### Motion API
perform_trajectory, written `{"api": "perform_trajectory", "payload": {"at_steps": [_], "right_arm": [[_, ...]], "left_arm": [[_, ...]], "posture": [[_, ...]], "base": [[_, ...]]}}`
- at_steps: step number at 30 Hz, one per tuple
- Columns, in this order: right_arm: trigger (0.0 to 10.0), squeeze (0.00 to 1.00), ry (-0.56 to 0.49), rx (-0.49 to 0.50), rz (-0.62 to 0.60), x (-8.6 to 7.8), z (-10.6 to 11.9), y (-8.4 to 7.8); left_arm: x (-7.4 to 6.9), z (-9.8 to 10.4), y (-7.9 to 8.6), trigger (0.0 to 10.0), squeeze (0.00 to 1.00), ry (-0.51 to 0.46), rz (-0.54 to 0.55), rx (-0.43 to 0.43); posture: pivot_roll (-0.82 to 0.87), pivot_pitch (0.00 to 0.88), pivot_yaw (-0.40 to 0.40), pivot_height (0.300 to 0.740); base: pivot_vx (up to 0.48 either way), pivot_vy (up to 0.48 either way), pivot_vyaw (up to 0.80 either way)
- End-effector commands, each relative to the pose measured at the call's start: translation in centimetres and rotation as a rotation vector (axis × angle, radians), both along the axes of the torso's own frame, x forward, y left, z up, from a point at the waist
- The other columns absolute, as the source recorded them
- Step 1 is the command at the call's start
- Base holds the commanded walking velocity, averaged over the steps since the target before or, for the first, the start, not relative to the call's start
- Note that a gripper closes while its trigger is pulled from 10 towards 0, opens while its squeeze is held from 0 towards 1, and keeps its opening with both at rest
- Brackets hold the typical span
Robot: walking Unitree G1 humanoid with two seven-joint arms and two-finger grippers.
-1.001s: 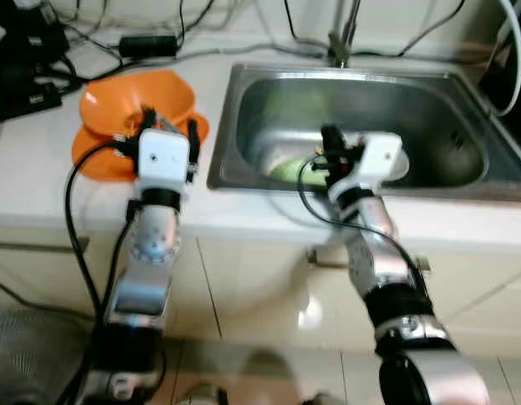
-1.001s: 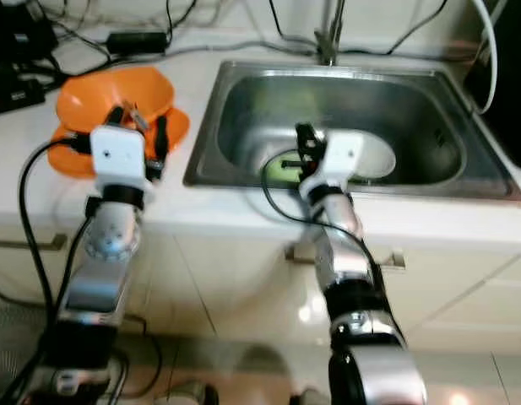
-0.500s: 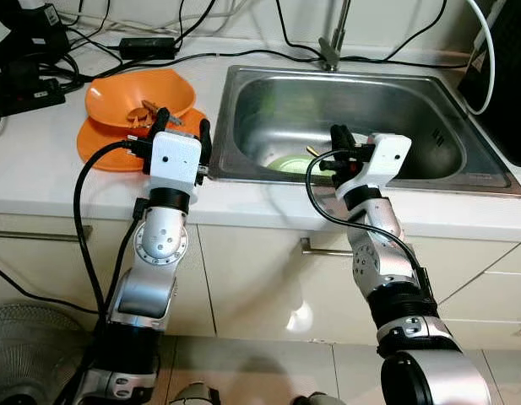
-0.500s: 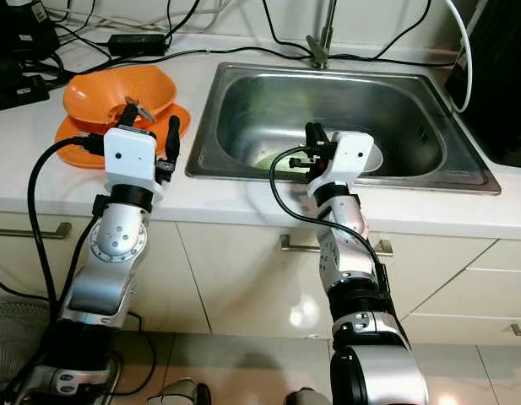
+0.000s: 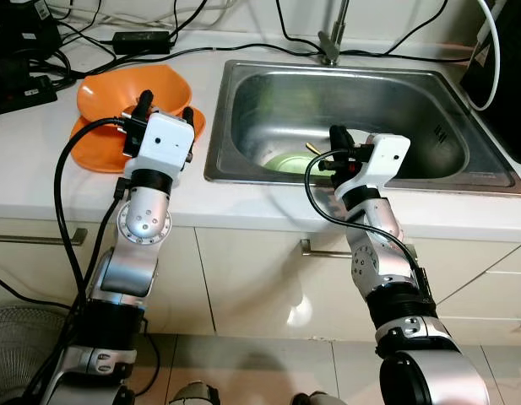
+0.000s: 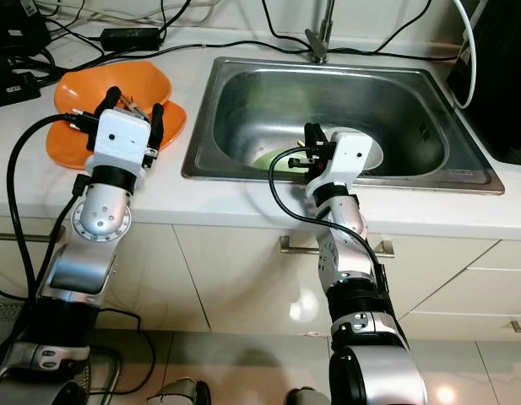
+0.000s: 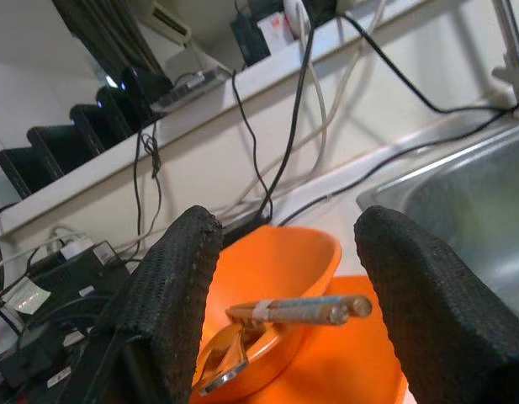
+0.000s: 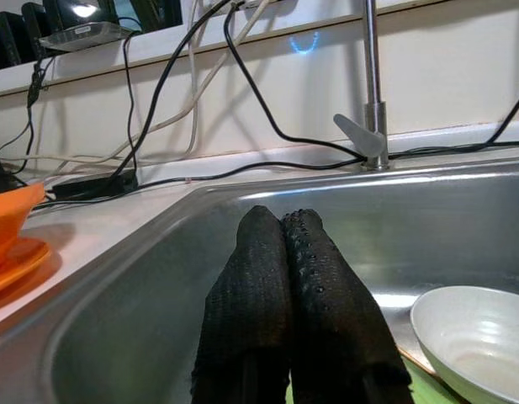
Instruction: Kitchen organization
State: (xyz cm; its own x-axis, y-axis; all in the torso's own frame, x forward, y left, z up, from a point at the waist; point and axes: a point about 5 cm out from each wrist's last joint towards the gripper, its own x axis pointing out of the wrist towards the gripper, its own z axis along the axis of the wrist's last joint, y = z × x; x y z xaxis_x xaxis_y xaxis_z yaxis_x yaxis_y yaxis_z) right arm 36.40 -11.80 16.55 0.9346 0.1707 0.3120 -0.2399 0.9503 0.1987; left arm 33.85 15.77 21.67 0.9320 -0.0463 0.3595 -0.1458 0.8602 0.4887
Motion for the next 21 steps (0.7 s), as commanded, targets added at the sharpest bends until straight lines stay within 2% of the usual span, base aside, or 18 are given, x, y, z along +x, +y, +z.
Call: {"api": "perform_trajectory", "payload": {"at_steps": [1,9,11,14,21], "right_arm": [[10.0,0.0,-0.005,0.002,0.002,0.0,0.0,0.0],[10.0,0.0,-0.005,0.001,0.012,0.0,0.0,0.3],[10.0,0.0,-0.007,0.0,0.017,0.0,0.1,0.5],[10.0,0.0,-0.009,0.0,0.021,0.0,0.1,0.6],[10.0,0.0,-0.011,0.001,0.018,0.0,0.1,0.5]], "left_arm": [[0.5,0.0,-0.1,10.0,0.0,0.026,0.0,0.051],[1.3,-0.3,0.2,10.0,0.0,0.068,0.009,0.113],[1.9,-0.7,0.3,10.0,0.0,0.111,0.02,0.157],[2.3,-0.8,0.3,10.0,0.0,0.122,0.021,0.186],[2.2,-0.1,-0.4,10.0,0.0,0.089,-0.025,0.168]], "posture": [[0.05,0.046,-0.015,0.732],[0.05,0.036,-0.015,0.732],[0.05,0.022,-0.014,0.732],[0.05,0.02,-0.014,0.732],[0.05,0.036,-0.016,0.732]], "base": [[0.0,0.0,0.0],[0.0,0.0,0.0],[0.0,0.0,0.0],[0.0,0.0,0.0],[0.0,0.0,0.0]]}}
